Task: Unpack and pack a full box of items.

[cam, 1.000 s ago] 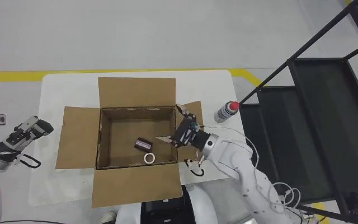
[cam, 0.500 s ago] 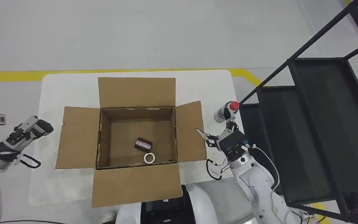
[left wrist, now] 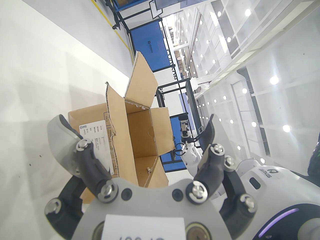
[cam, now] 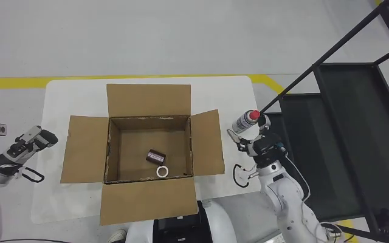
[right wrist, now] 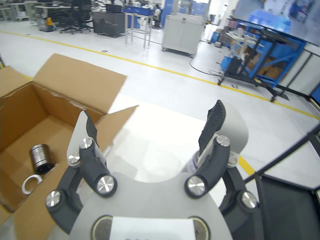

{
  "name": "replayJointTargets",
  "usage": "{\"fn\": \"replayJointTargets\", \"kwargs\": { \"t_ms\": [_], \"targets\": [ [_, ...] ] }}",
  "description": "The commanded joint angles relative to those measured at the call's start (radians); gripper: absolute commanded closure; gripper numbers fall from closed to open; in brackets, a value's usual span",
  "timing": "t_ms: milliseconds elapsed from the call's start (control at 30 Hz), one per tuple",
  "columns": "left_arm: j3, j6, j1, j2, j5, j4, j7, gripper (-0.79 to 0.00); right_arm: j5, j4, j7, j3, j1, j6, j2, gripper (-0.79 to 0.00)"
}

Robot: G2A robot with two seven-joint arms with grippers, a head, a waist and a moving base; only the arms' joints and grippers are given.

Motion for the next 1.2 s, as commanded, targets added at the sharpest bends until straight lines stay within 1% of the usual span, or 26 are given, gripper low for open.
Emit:
{"fn": "replayJointTargets", "kwargs": {
  "t_ms": [0, 133, 300, 433, 700, 833, 900, 967, 1100, 1133, 1167],
  "targets": [
    [0.000, 0.000, 0.000, 0.000, 0.000, 0.000, 0.000, -0.785, 0.050, 0.031, 0.003, 0.039, 0.000, 0.022, 0.000, -0.785],
    [0.000, 0.000, 0.000, 0.000, 0.000, 0.000, 0.000, -0.785, 0.089, 0.120, 0.040, 0.068, 0.024, 0.028, 0.001, -0.785],
    [0.000, 0.000, 0.000, 0.000, 0.000, 0.000, 0.000, -0.785, 0.080, 0.249, 0.082, 0.013, 0.088, -0.010, -0.002, -0.785],
    [0.000, 0.000, 0.000, 0.000, 0.000, 0.000, 0.000, -0.785, 0.094, 0.344, 0.072, -0.024, 0.140, -0.032, -0.006, -0.785],
    [0.000, 0.000, 0.000, 0.000, 0.000, 0.000, 0.000, -0.785, 0.078, 0.502, 0.062, -0.060, 0.244, 0.040, -0.015, -0.785],
    [0.000, 0.000, 0.000, 0.000, 0.000, 0.000, 0.000, -0.785, 0.115, 0.572, 0.049, -0.070, 0.298, 0.035, -0.020, -0.785],
    [0.000, 0.000, 0.000, 0.000, 0.000, 0.000, 0.000, -0.785, 0.115, 0.608, 0.041, -0.073, 0.327, 0.050, -0.022, -0.785],
    [0.000, 0.000, 0.000, 0.000, 0.000, 0.000, 0.000, -0.785, 0.154, 0.630, 0.032, -0.074, 0.351, 0.046, -0.026, -0.785],
    [0.000, 0.000, 0.000, 0.000, 0.000, 0.000, 0.000, -0.785, 0.147, 0.657, 0.046, -0.090, 0.382, -0.004, -0.026, -0.782],
    [0.000, 0.000, 0.000, 0.000, 0.000, 0.000, 0.000, -0.785, 0.154, 0.665, 0.046, -0.092, 0.388, -0.010, -0.026, -0.634],
    [0.000, 0.000, 0.000, 0.000, 0.000, 0.000, 0.000, -0.785, 0.156, 0.675, 0.046, -0.093, 0.394, -0.007, -0.027, -0.379]
  ]
}}
